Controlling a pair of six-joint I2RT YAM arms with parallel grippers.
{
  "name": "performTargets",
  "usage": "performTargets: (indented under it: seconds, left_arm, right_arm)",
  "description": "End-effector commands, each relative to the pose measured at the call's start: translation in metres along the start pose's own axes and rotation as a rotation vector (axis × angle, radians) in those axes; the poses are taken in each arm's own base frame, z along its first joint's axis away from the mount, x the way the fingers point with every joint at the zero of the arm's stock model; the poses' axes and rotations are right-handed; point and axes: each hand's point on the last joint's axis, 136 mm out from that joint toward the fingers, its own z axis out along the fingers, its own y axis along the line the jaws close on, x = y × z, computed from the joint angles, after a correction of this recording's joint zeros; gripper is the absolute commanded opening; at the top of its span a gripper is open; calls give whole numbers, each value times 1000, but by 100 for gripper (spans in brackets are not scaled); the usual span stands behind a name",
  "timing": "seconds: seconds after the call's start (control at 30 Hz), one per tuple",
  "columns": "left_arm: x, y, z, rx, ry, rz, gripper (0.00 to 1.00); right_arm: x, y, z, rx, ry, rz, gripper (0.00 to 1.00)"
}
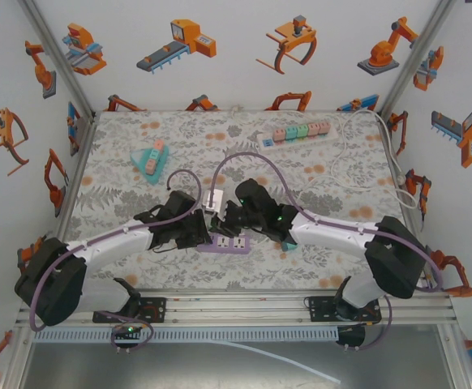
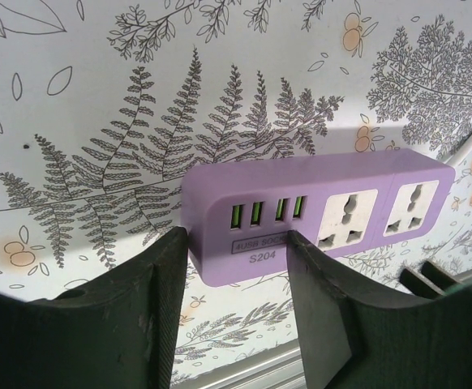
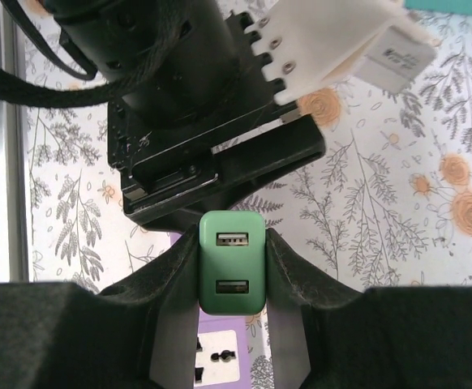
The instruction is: Pull the plug off the socket
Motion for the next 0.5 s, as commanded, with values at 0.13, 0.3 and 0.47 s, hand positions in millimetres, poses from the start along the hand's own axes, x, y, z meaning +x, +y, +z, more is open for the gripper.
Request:
performTargets:
  seconds: [0.13,0.3,0.47]
  left_arm:
    - [18,25,-15,-79,26,55,52]
    - [0,-11,-35,77,-47,99,57]
    - [-4,-61,-66,337,-119,220,65]
  right_arm:
    - [-35,-51,-56,224,-167,334,9]
    - [-7,-89,-98,381,-129,686,9]
    - [40,-120,-142,502,-153,979,9]
